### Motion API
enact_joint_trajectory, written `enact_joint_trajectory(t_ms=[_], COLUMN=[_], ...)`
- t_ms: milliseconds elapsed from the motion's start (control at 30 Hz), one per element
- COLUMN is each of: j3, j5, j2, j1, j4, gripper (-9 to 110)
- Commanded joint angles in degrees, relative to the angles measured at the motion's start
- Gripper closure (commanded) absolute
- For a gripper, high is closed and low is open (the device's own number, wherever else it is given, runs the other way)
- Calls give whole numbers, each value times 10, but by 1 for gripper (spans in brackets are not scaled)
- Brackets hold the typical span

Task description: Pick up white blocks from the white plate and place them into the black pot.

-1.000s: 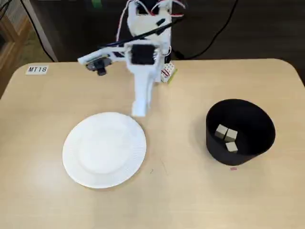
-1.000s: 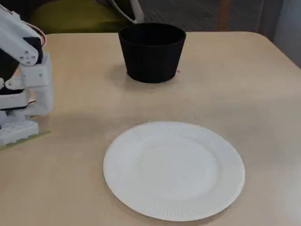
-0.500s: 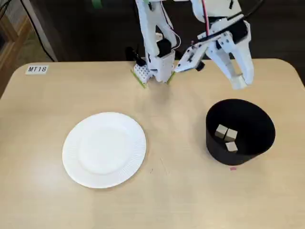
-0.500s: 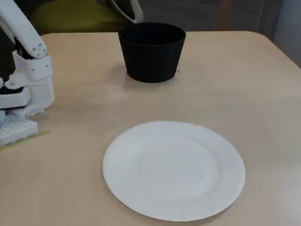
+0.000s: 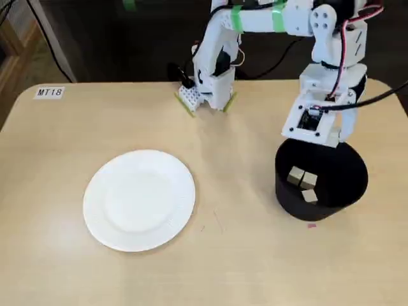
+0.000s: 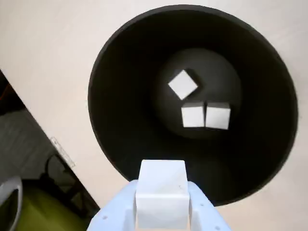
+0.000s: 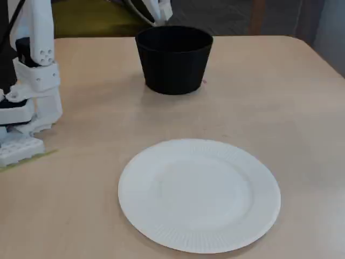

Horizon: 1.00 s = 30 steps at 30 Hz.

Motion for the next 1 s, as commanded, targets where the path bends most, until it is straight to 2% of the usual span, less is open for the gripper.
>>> enact_joint_trajectory(t_ms=[0,233,267,367,467,600,667,700,833,967], j3=[-46,-66,-68,-69,-69,-69,-71,-71,-71,-71], j5=[-3,35,38,23,27,40,59,73,83,111], j2=[-13,-47,-50,-51,-51,-52,-52,-51,3,127], j1=[-7,7,9,11,16,23,29,34,60,107], j4=[1,-3,-4,-4,-5,-10,-11,-11,0,-27], gripper=[104,104,99,71,64,72,90,103,104,104])
